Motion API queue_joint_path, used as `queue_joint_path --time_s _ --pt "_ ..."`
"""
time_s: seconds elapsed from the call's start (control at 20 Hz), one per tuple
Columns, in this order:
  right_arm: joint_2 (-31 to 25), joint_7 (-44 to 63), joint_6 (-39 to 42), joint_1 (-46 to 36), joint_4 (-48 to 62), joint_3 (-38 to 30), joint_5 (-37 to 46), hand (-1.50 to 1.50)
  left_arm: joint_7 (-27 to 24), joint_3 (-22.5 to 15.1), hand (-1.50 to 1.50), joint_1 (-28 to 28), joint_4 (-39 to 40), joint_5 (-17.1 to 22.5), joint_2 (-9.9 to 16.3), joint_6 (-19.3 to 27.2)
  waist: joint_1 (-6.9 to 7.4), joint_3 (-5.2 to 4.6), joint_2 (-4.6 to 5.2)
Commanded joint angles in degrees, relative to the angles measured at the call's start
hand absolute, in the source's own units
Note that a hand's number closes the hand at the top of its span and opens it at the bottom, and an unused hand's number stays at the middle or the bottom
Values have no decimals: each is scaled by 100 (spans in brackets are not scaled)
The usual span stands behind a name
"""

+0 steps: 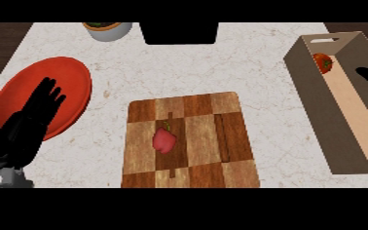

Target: Pick the tomato from the cutting board and place it in the cardboard box

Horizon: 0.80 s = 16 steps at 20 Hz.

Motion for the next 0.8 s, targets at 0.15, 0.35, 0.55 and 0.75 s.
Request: queue_joint_path --time_s 0.15,0.35,0.55,0.75 --pt "-109 19 459 1143 -1465 -675 -1147 -150 -80 131 0 112 40 60 50 -166 5 0 7" --pt "-130 -761 993 2078 -1976 -1025 -1952 -150 -73 130 0 -25 119 -36 31 -73 -35 0 3" --pt "62 -872 1161 2447 -2250 -1245 -2347 -150 -302 153 0 -323 649 -154 31 -133 -2 0 20" --pt "19 -933 1358 2718 -2339 -1418 -2434 -150 -14 205 0 -209 113 -114 75 -110 26 1 18"
